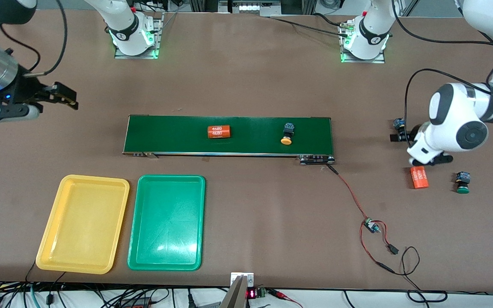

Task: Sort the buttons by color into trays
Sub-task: 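Grasp a green-capped button with the left gripper, then place the green button on the belt while the right gripper approaches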

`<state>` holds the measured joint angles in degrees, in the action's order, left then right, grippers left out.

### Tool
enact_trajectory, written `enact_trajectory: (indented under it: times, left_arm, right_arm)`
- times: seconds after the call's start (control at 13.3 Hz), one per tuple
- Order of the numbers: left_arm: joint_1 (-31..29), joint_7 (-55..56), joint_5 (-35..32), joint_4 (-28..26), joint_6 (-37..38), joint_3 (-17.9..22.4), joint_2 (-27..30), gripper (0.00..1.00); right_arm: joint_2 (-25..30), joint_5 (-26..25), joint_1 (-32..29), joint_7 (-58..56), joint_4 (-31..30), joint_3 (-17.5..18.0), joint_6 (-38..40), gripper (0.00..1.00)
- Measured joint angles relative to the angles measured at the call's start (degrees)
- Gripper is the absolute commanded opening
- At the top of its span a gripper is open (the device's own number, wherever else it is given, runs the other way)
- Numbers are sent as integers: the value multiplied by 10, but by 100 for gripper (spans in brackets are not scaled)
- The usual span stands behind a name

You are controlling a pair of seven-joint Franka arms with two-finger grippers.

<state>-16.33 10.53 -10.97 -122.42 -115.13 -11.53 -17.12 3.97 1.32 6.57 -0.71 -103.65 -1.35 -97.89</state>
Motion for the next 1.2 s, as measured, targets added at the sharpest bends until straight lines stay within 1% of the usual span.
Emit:
enact_trajectory:
  times: [0.15,0.3,0.38,0.45,0.53,0.6,0.68,0.83,0.98,1.13,1.2]
  left_arm:
    - [1,-26,0,-44,-35,19,5,100]
    - [1,-58,0,-67,-68,43,3,100]
    - [1,-65,0,-79,-81,50,0,96]
    - [1,-67,0,-91,-94,53,-5,74]
    - [1,-67,0,-101,-108,53,-11,55]
    - [2,-67,0,-107,-118,53,-17,44]
    - [2,-67,0,-108,-123,53,-21,37]
    - [2,-67,0,-108,-126,54,-22,16]
    - [3,-67,0,-102,-127,54,-19,10]
    - [10,-67,0,-86,-108,51,-8,9]
    - [19,-67,2,-71,-79,48,-1,9]
  right_arm:
    - [55,0,0,14,-84,16,-46,100]
    - [97,0,0,20,-153,22,-86,100]
    - [115,0,0,24,-185,23,-109,100]
    - [130,1,0,37,-213,31,-130,100]
    - [141,1,0,61,-234,46,-146,100]
    - [148,1,-1,91,-247,71,-159,100]
    - [150,1,-4,124,-252,101,-167,100]
    - [150,1,-12,191,-255,168,-179,100]
    - [147,1,-18,244,-258,223,-195,100]
    - [140,1,-21,274,-262,254,-214,100]
    - [133,2,-22,283,-263,264,-223,100]
